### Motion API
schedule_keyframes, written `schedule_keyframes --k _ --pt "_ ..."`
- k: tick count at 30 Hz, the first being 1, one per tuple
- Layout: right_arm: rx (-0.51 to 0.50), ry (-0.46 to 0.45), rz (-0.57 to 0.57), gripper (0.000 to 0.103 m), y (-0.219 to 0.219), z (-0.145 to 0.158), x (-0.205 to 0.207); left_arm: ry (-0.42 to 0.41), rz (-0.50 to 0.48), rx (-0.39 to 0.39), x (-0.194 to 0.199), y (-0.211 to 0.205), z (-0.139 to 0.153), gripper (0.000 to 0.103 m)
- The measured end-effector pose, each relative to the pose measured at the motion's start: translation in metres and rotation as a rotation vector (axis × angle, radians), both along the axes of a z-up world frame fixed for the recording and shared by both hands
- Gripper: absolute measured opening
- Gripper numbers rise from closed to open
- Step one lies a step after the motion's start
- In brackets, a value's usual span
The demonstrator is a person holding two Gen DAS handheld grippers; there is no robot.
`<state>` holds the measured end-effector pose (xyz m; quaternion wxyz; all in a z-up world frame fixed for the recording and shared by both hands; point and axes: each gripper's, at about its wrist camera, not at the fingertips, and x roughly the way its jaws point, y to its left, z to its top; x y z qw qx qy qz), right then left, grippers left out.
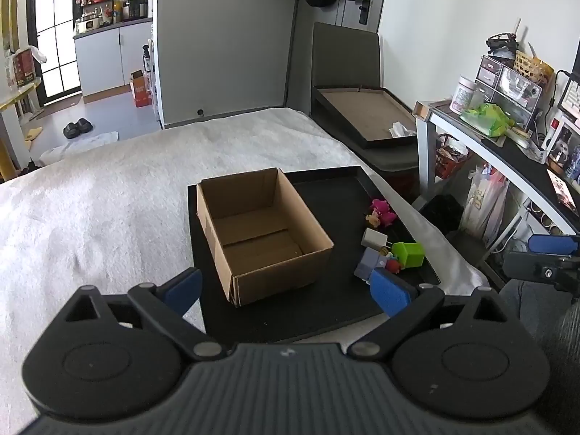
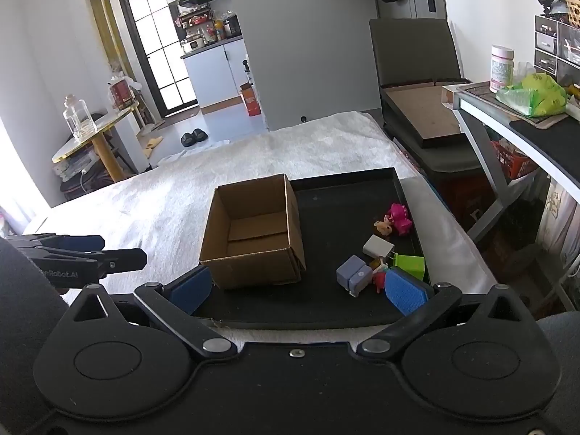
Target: Organize rigid objects
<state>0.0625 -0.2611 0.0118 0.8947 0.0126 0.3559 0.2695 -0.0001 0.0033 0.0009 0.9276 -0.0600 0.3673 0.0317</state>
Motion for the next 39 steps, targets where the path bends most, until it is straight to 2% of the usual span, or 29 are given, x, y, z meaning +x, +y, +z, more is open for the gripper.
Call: schedule_keyframes --k 39 --pt "-0.01 -0.011 0.004 0.103 0.004 0.0025 0.0004 -0.018 0.009 -0.01 -0.0042 -0.0002 0.0042 0.099"
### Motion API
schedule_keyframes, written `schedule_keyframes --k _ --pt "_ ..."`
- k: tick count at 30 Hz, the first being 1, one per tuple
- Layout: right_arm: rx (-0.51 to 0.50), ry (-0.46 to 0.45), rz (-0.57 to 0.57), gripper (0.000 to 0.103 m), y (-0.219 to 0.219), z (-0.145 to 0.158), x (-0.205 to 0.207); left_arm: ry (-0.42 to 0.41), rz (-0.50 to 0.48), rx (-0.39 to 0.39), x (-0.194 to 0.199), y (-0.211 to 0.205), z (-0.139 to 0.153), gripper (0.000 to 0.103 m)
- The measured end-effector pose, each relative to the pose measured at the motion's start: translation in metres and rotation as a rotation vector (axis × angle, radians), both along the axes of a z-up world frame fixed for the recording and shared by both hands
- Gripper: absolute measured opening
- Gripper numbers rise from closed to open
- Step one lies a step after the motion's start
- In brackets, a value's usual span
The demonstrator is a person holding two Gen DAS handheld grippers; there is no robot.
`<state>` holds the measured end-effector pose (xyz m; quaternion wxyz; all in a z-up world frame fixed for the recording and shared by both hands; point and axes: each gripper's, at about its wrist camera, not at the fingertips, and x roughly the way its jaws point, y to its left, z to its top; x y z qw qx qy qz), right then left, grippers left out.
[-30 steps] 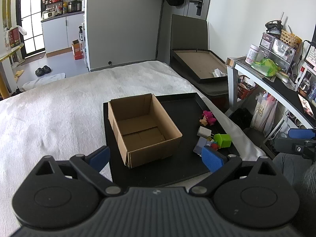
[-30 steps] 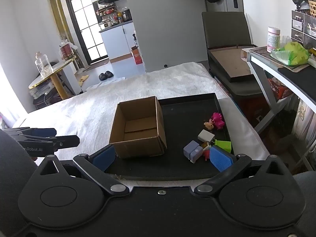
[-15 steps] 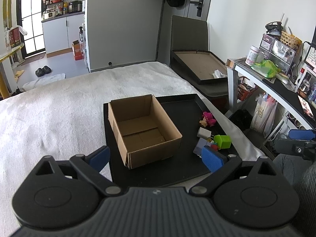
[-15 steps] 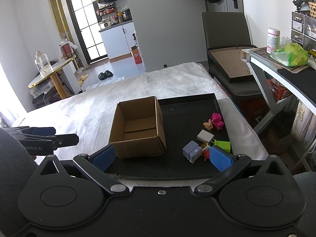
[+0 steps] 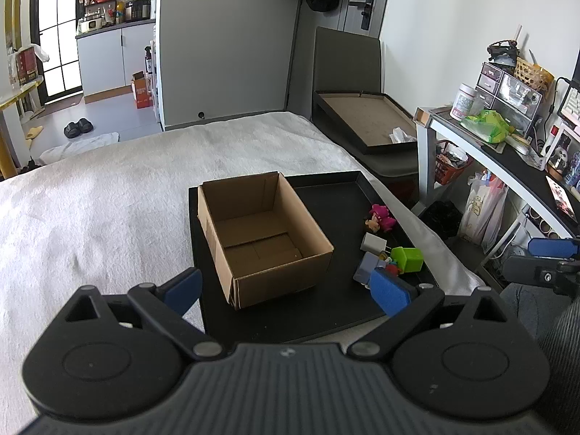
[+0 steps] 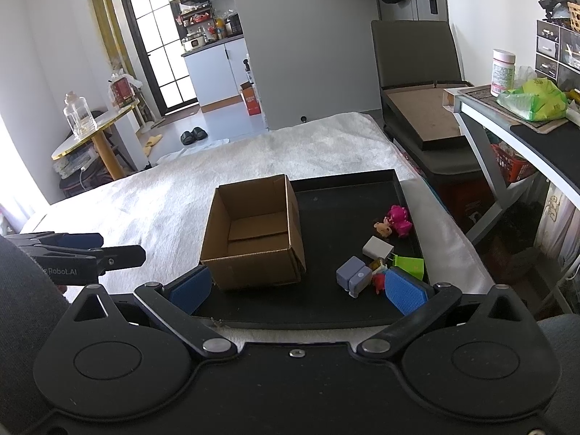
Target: Organize rigid objects
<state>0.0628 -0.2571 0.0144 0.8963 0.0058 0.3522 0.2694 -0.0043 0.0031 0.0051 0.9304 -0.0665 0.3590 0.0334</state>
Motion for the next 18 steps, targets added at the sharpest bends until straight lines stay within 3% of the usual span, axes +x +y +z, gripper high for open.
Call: schedule_keyframes --k 18 --pt "-0.001 -0.002 -0.001 0.103 -0.0003 -0.0012 -0.0018 0.001 0.0 -0.005 0.0001 -0.0009 -0.0018 0.099"
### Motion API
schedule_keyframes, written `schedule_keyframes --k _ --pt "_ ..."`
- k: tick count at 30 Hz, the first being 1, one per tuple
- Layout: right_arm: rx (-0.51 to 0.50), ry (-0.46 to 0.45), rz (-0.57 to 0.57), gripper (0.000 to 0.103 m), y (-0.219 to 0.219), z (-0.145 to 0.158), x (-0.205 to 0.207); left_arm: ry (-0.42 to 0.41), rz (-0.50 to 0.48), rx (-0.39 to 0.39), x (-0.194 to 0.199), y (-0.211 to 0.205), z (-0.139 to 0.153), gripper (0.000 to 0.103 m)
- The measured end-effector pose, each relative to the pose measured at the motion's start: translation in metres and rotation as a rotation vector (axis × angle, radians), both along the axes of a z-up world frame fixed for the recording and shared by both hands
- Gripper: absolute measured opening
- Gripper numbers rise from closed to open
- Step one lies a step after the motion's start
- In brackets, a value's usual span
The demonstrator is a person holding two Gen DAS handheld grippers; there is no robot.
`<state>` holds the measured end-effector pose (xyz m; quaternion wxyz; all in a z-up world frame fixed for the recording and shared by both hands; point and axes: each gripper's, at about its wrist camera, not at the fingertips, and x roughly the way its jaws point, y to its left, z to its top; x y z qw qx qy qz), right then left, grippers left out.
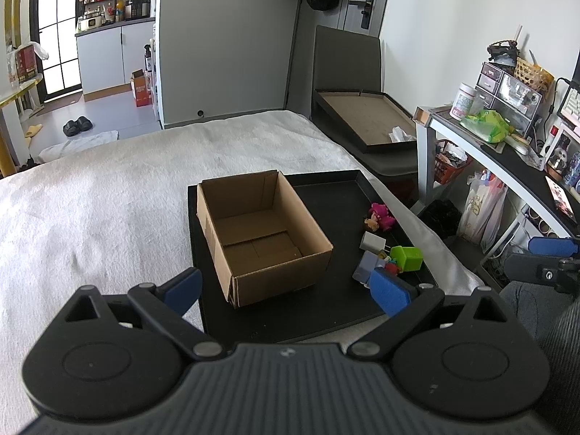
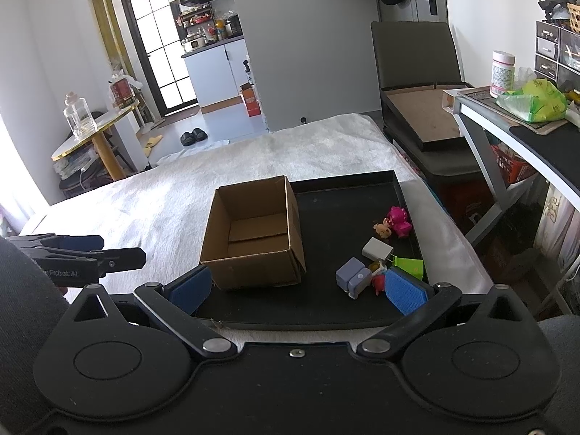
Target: Organize rigid objects
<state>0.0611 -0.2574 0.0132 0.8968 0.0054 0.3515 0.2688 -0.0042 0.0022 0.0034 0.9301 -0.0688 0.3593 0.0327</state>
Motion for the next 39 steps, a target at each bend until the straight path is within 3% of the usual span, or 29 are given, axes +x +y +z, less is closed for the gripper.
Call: schedule_keyframes --k 23,39 --pt "0.008 0.0 0.004 0.103 -0.002 -0.004 0.003 -0.008 -0.01 0.013 -0.001 0.004 0.001 0.099" --pt "0.043 0.004 -0.008 0.103 -0.007 -0.022 0.026 0.039 0.07 0.077 0.015 0.019 -0.009 0.099"
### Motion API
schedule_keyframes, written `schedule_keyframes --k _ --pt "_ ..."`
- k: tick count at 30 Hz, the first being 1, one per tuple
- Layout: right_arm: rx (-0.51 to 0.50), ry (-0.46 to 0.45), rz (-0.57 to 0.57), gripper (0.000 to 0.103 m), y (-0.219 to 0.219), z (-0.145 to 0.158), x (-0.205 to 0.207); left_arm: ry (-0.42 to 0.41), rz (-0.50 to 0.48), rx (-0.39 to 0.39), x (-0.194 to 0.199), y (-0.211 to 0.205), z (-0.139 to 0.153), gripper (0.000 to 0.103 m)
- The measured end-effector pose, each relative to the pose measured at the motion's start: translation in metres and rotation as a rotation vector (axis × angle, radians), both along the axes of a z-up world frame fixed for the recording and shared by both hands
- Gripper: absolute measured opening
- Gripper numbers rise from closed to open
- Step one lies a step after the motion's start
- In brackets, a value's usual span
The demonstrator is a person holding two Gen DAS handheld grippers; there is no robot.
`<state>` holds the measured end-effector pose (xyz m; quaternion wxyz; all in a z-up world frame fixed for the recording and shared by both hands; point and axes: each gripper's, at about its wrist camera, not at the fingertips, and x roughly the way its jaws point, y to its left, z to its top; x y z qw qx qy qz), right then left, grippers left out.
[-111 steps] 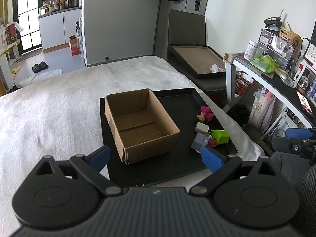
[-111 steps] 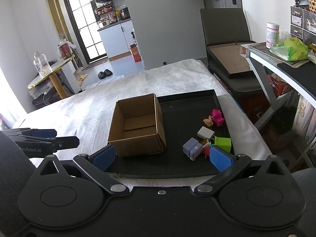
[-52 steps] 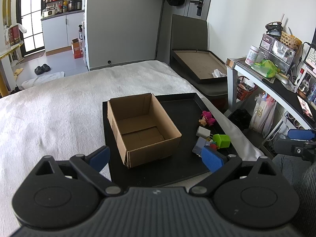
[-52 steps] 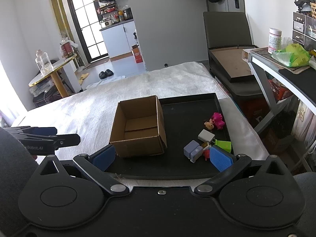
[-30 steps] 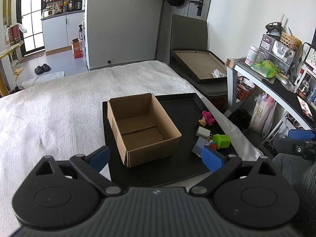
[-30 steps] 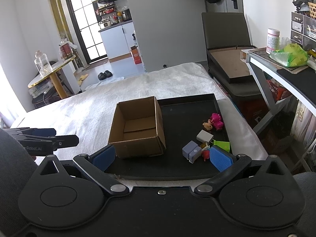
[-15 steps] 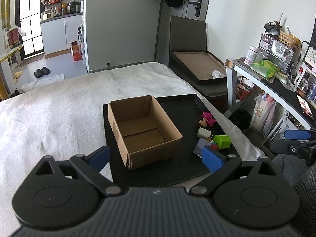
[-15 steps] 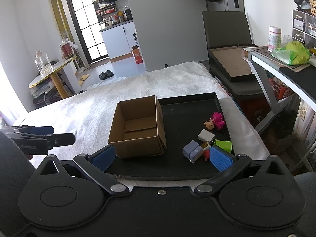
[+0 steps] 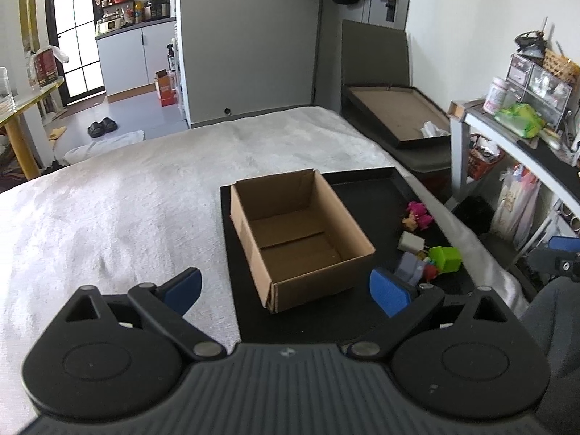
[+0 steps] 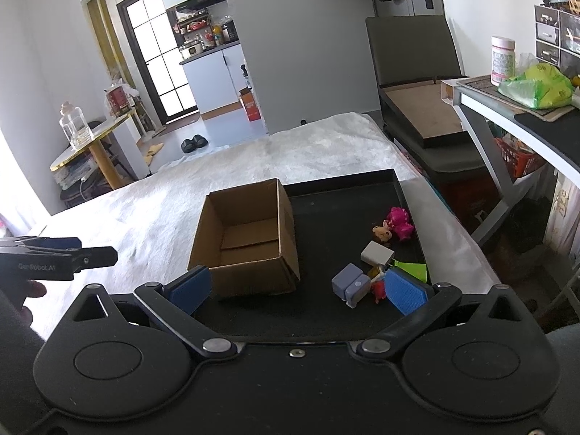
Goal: Organize rigid objects
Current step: 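Move the right gripper down toward the lime-green cube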
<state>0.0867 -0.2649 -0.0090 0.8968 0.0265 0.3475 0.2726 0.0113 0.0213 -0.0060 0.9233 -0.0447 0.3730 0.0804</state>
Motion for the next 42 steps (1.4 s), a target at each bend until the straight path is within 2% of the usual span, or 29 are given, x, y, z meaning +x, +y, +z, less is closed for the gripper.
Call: schedule_keyframes --k 21,42 --pt "0.041 0.048 -0.016 0.103 -0.015 -0.03 0.042 0.064 0.062 0.052 0.034 -0.005 -0.017 0.099" --pt "0.035 0.165 -0.031 0.102 -0.029 -0.068 0.099 0.157 0.046 0.11 0.091 -0.034 -0.04 0.098"
